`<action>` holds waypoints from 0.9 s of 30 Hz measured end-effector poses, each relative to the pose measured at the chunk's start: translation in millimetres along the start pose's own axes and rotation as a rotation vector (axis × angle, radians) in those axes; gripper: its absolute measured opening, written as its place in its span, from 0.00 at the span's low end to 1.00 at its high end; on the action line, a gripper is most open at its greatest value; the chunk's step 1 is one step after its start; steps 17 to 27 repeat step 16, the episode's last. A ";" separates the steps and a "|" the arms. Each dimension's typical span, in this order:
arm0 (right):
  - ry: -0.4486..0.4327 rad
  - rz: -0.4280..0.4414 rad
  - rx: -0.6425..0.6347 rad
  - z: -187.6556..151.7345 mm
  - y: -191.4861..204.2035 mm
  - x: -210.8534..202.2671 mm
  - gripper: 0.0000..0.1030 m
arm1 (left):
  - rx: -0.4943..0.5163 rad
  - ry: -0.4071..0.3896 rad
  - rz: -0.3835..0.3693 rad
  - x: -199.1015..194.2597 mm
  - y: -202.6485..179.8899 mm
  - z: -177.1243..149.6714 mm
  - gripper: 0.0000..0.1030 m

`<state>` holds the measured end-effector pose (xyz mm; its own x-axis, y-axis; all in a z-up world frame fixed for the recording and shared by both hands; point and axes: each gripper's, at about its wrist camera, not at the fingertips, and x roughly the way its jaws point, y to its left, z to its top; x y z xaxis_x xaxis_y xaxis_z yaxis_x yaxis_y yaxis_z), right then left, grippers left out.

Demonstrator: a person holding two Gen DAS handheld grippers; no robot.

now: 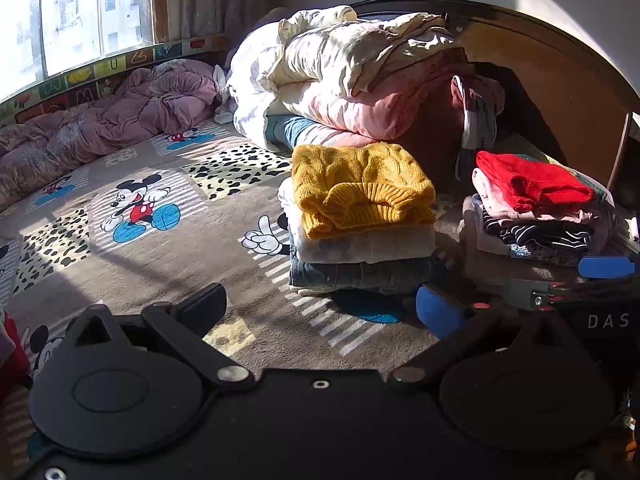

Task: Fold clothes
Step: 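Lower the folded sweater onto the stack and open both grippers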

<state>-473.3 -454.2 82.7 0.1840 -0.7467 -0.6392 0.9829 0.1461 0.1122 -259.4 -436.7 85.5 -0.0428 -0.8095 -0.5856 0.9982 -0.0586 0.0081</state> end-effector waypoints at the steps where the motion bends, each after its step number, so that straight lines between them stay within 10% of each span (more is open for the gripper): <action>1: 0.000 0.000 -0.001 -0.8 0.6 -0.4 1.00 | 0.001 -0.003 0.001 -1.1 0.1 0.3 1.00; 27: 0.007 0.003 -0.004 -8.2 7.0 -5.9 1.00 | 0.015 -0.019 -0.001 -9.9 0.7 -1.4 1.00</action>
